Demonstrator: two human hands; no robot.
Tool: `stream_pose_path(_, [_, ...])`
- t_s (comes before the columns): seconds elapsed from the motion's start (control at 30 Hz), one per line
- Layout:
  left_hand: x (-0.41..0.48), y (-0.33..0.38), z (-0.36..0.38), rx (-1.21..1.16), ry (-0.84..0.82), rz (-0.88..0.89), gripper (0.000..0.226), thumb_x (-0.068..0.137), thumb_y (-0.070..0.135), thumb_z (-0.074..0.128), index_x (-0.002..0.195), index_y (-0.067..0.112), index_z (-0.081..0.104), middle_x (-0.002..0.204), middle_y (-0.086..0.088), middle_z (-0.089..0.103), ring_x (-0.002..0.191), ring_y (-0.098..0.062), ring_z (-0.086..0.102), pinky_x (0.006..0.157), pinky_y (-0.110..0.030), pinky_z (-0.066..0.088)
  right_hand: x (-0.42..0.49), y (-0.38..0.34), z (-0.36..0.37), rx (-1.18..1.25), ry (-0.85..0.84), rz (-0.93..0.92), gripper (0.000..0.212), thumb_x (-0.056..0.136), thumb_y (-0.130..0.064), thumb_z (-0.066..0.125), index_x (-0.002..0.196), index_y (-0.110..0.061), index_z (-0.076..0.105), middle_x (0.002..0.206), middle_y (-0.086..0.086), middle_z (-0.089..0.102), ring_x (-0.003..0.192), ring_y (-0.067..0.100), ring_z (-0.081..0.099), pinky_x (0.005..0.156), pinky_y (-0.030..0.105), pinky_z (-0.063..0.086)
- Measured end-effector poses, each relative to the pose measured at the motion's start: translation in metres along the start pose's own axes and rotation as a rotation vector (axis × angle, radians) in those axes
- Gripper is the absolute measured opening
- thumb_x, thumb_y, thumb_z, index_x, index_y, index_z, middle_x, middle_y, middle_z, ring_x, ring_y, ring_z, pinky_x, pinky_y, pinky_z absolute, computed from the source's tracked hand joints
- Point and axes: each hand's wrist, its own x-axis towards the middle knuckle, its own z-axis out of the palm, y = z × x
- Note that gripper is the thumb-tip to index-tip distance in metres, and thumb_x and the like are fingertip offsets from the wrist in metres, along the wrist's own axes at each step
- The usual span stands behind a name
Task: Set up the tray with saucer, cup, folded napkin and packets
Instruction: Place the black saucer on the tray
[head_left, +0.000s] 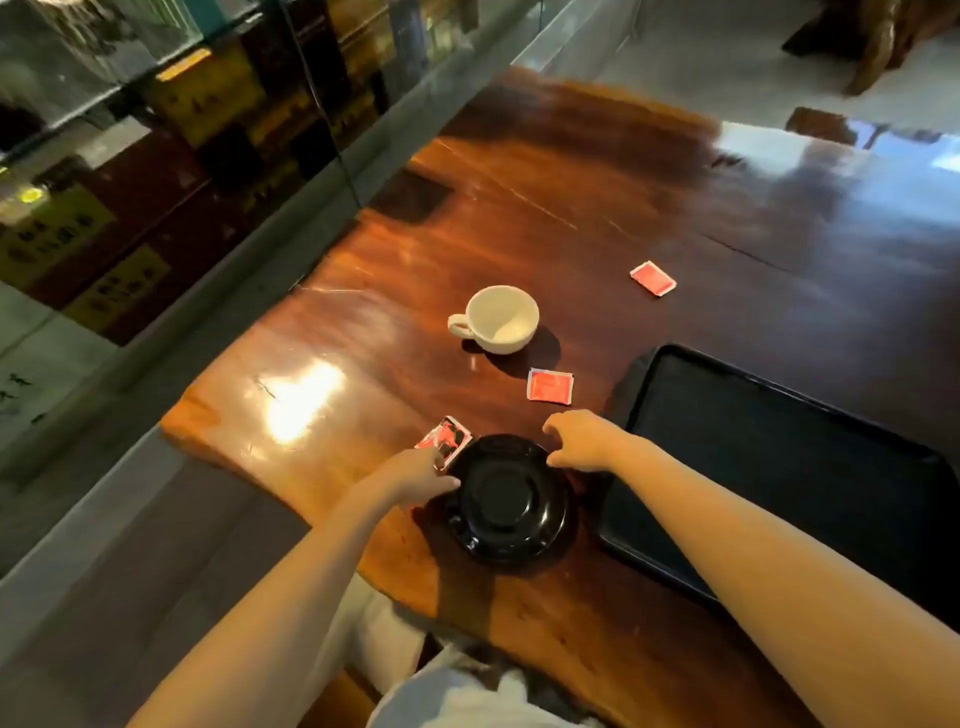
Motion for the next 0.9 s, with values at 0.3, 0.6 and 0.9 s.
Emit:
stream_pose_path(0.3, [0.014,-0.010,0.041,-0.645,-0.128,-0.107,0.040,0.087,0.009,0.060,0.119,0.019,0.040,0.117,-0.003,0.047,0.085,-0.022,0.068,0.065,-0.037,0.061,0.026,-0.013,0.028,-0.051,-0.021,0.059,0.041,0.085,-0.007,0.054,0.124,-0.007,0.041,0.121,0.018,0.055,0.105,0.036,0.056,0.082,0.040,0.047])
stream_pose_path(0.6, [0.007,-0.006,0.049,-0.795,0.043,-0.169,0.020,0.088,0.005,0.058,0.099,0.020,0.050,0.105,-0.007,0.057,0.081,-0.021,0.068,0.060,-0.030,0.061,0.027,0.003,0.039,0.246,0.025,0.057,0.044,0.084,0.000,0.055,0.124,-0.015,0.046,0.116,0.015,0.058,0.098,0.030,0.059,0.081,0.036,0.050])
stream_pose_path(0.9, [-0.002,0.052,0.006,-0.861,0.280,-0.078,0.021,0.082,0.002,0.062,0.099,0.013,0.055,0.099,-0.011,0.059,0.079,-0.022,0.064,0.050,-0.027,0.054,-0.002,0.048,-0.002,0.688,0.219,0.124,0.040,0.078,0.003,0.066,0.115,-0.010,0.060,0.097,0.010,0.065,0.093,0.026,0.063,0.079,0.038,0.057])
